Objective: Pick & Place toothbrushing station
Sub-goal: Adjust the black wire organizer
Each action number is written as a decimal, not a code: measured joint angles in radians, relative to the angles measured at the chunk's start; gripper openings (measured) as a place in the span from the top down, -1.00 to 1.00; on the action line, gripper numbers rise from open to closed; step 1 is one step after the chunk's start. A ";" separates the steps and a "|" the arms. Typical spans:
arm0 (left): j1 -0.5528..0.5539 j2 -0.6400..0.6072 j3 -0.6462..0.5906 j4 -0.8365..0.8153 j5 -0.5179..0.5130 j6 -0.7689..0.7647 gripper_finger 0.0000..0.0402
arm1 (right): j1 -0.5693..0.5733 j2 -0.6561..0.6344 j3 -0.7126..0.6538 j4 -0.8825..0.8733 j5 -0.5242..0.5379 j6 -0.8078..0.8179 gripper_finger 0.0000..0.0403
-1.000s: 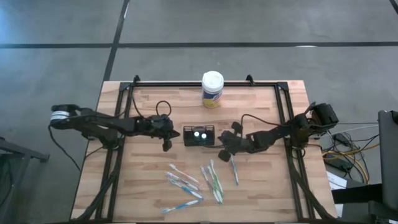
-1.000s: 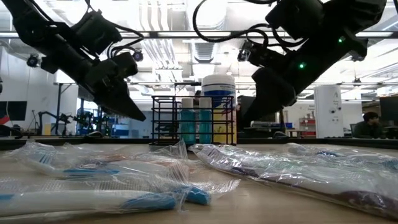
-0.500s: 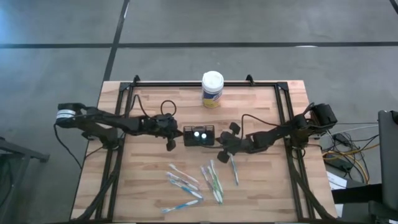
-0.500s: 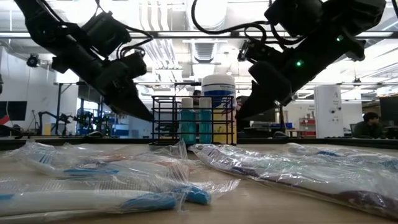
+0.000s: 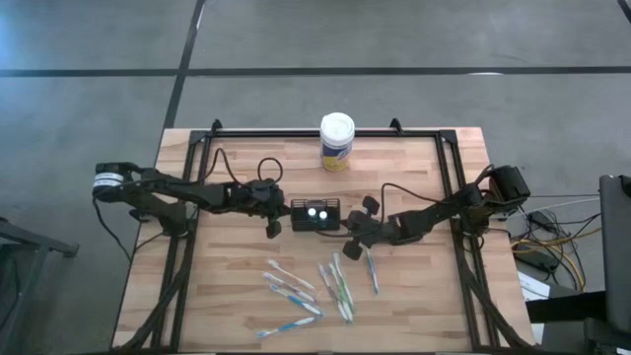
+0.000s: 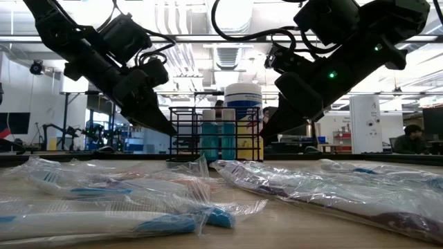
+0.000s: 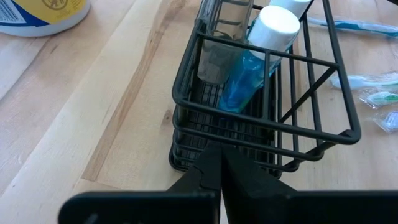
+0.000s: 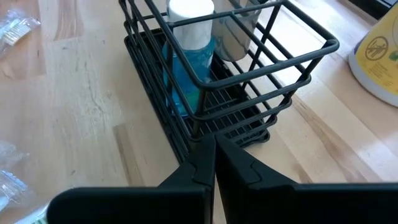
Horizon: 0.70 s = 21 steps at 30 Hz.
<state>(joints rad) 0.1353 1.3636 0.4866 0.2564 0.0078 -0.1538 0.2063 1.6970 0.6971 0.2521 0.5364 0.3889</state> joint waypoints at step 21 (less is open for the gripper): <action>0.007 -0.003 0.000 -0.007 -0.007 0.004 1.00 | 0.015 0.000 0.000 0.020 -0.014 0.003 0.96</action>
<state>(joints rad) 0.1421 1.3610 0.4866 0.2496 0.0006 -0.1501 0.2214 1.6974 0.6971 0.2717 0.5228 0.3916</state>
